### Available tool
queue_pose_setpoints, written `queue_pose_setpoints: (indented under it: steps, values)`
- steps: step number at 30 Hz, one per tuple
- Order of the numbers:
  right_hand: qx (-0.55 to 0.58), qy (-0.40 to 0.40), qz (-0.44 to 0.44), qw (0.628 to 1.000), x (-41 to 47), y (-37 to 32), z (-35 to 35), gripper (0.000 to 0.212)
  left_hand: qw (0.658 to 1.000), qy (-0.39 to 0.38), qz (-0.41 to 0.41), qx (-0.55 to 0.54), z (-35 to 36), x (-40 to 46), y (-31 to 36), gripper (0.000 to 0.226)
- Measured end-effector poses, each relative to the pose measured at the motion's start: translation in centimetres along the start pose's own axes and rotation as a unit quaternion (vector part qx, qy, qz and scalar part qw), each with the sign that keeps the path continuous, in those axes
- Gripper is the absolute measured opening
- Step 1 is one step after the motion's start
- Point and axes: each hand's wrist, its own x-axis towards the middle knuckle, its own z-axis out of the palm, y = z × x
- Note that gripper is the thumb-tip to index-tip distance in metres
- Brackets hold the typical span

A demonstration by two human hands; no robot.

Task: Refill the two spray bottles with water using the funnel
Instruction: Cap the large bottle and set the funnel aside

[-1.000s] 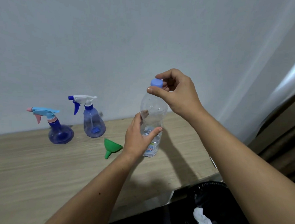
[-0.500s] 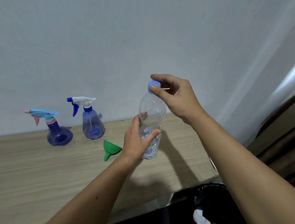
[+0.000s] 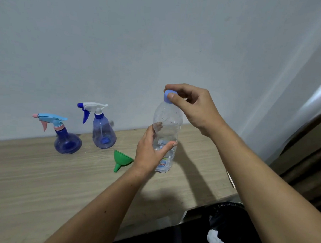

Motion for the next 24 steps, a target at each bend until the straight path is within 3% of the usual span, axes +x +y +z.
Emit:
queue_pose_setpoints:
  steps: [3,7,9,13,17,24]
  values:
    - [-0.024,0.03,0.001,0.999,0.0,0.0,0.1,0.021,1.0,0.002,0.003,0.002,0.1,0.1,0.0,0.082]
    - [-0.038,0.133,0.0,0.99,-0.6,0.4,1.7,0.034,1.0,-0.005,0.0,0.001,0.1,0.2,0.3,0.082]
    - [-0.035,0.116,-0.006,0.993,-0.6,0.5,1.8,0.037,1.0,-0.004,0.001,0.0,0.1,0.1,0.3,0.082]
    - [-0.047,0.0,-0.026,0.999,-0.2,0.3,0.4,0.033,1.0,-0.002,-0.001,-0.003,0.1,-0.2,0.2,0.084]
    - [-0.061,0.025,-0.015,0.998,0.1,0.3,0.3,0.019,1.0,-0.004,0.004,0.001,0.2,-0.1,0.2,0.078]
    - [-0.076,0.069,-0.013,0.995,-0.2,0.1,1.2,0.023,1.0,0.002,-0.002,-0.004,0.3,-0.1,0.3,0.071]
